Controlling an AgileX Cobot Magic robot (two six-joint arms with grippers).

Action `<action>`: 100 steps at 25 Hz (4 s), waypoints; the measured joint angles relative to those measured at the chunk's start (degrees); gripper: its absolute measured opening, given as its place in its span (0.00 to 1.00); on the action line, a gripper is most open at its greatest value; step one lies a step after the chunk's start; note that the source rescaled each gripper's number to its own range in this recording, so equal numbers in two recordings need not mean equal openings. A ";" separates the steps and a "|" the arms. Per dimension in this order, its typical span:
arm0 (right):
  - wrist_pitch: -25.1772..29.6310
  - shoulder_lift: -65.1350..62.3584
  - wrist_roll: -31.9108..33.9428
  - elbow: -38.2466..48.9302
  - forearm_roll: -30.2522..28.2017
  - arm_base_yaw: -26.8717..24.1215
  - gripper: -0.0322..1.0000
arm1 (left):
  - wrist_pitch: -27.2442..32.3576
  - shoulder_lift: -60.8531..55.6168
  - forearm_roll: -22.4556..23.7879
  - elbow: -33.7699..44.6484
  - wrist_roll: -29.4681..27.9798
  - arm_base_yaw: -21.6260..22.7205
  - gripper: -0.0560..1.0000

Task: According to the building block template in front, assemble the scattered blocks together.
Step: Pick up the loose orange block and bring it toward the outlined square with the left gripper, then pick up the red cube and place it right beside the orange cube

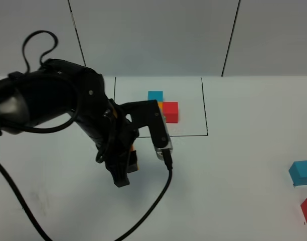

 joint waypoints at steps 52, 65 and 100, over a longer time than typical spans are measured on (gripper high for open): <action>0.00 0.00 0.00 0.05 0.00 0.00 0.63 | -1.74 13.61 5.38 -3.68 -3.21 -3.82 1.00; 0.00 0.00 0.00 0.05 0.00 0.00 0.63 | 3.78 -15.59 34.78 -3.68 -44.56 -2.25 0.99; 0.00 0.00 0.00 0.05 -0.05 0.00 0.63 | 13.57 -100.28 12.24 31.58 -59.29 10.64 0.65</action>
